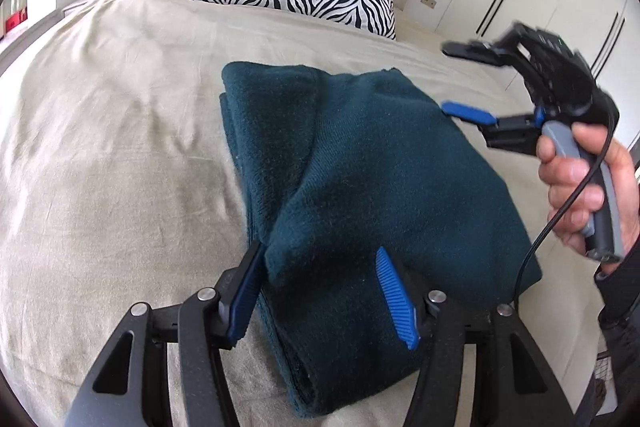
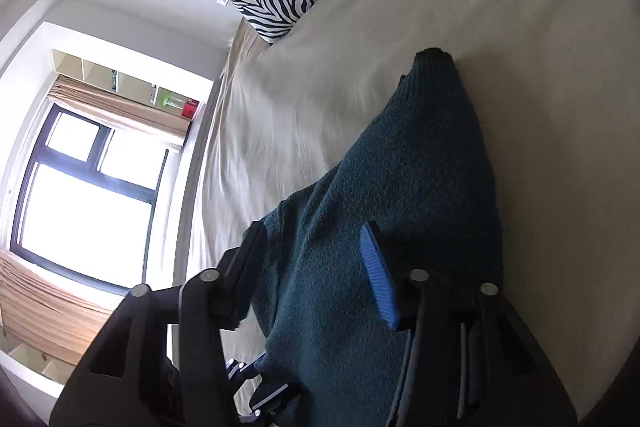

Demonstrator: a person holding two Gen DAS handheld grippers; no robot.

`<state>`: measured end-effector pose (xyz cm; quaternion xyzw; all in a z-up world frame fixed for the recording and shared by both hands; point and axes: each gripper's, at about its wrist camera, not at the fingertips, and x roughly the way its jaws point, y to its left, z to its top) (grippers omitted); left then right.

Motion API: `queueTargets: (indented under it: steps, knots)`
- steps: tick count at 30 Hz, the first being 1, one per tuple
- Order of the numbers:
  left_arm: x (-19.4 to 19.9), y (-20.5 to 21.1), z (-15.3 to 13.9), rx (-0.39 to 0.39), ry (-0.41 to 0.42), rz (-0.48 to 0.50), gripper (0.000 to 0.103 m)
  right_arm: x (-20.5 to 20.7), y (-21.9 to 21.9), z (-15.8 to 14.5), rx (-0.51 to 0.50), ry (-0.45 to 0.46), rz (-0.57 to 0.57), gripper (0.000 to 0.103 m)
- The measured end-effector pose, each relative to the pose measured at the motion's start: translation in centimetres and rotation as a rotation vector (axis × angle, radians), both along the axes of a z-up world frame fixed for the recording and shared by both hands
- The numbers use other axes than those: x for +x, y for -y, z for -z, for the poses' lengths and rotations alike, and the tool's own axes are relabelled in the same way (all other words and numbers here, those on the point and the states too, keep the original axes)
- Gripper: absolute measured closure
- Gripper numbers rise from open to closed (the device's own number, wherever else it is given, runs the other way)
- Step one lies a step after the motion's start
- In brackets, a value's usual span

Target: Fold small clothes

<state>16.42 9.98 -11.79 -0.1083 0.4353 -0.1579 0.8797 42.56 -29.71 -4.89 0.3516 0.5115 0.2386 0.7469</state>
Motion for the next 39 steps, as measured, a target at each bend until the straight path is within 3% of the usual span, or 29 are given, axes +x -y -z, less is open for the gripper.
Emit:
queueTargets:
  steps: [3,5,9,13,17,21,24,26,27,29,31,33,39]
  knots:
    - [-0.4,-2.8,-0.8,-0.081,0.001,-0.085,0.036,-2.7,2.8,-0.7,-0.111,0.019,0.038,0.030]
    - [0.3,-4.5,-0.3,-0.142,-0.049,-0.110,0.034,-3.8,4.4,0.0,-0.133,-0.012,0.024,0.030]
    - [1.9,-6.4,1.8,-0.334,-0.195,-0.086,0.034,-4.9,6.2,3.3,-0.068,-0.120,-0.004,0.030]
    - [4.1,-6.5,2.5,-0.428,-0.293,-0.055,0.032,-5.9,7.4,5.3,0.000,-0.142,-0.023,0.030]
    - [6.9,-5.7,3.4,-0.457,-0.378,-0.005,0.029,-5.2,6.5,5.6,0.069,-0.156,-0.060,0.031]
    - [8.5,-5.3,3.9,-0.512,-0.424,-0.002,0.015,-4.7,3.3,6.1,0.022,-0.182,-0.161,0.036]
    - [9.5,-4.5,3.7,-0.508,-0.432,-0.014,0.011,-4.3,2.2,6.5,0.004,-0.190,-0.165,0.041]
    - [9.6,-3.4,3.2,-0.465,-0.417,-0.002,0.014,-4.2,1.9,6.5,-0.010,-0.195,-0.149,0.047]
    - [9.3,-3.0,3.1,-0.432,-0.407,0.003,0.021,-4.3,1.6,6.3,-0.031,-0.187,-0.146,0.049]
    - [9.0,-2.7,3.2,-0.387,-0.403,0.003,0.038,-4.6,0.8,5.7,-0.087,-0.157,-0.152,0.053]
    - [9.1,-3.1,3.8,-0.409,-0.424,-0.013,0.068,-4.9,0.3,5.1,-0.124,-0.134,-0.153,0.056]
    - [9.2,-4.0,4.5,-0.484,-0.451,-0.021,0.073,-5.1,0.1,4.6,-0.152,-0.115,-0.154,0.060]
    - [8.7,-4.9,1.4,-0.472,-0.382,-0.007,0.077,-5.6,-1.6,1.4,-0.236,-0.028,-0.154,0.064]
